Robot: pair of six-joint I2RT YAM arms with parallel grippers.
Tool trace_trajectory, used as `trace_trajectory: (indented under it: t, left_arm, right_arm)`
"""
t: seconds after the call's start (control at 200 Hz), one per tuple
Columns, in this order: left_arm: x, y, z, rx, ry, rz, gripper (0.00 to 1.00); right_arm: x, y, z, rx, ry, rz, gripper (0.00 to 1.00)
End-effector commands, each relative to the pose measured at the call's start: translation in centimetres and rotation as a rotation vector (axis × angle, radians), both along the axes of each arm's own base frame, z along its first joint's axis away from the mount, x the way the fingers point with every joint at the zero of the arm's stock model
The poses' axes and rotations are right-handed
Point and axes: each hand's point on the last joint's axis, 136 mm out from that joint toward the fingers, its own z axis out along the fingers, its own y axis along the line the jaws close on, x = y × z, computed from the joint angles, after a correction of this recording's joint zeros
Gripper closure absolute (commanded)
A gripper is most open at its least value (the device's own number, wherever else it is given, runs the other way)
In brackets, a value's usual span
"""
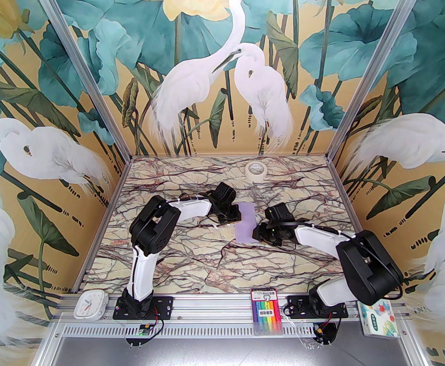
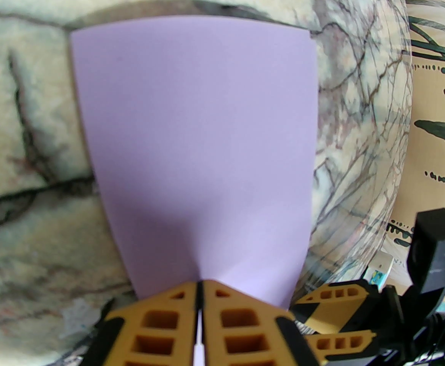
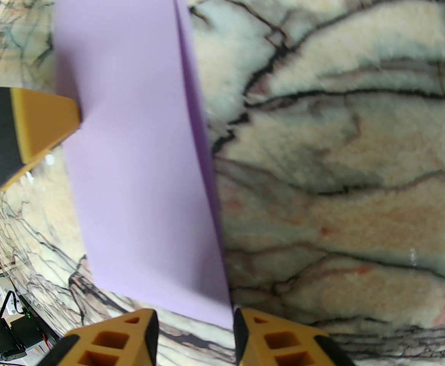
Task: Fold a paper plane with a square sheet of paper (fold left side to right side)
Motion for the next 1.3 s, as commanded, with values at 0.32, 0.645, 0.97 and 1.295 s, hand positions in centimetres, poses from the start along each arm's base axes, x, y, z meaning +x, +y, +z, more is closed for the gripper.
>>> trace_trajectory:
  t: [0.32,0.645,0.97,1.295]
  left_arm:
    - [-1.6,1.6,-3.3,0.079,0.067,0.018,0.91]
    - [-1.7,1.5,-3.2,0.073,0.069,0.018,0.91]
    - [-1.8,1.4,-3.1,0.063,0.072,0.014,0.91]
    - [-0.7,0.7,-0.2,-0.002,0.032,0.019,0.90]
  right_arm:
    - [0.7,1.4,0.6,0.081,-0.004,0.012,0.61]
    - [1.5,2.0,2.2,0.108,-0.042,0.023,0.61]
    - [2.5,0.3,1.7,-0.027,-0.077,0.011,0.60]
    - [2.5,0.1,-0.5,-0.073,-0.017,0.030,0.60]
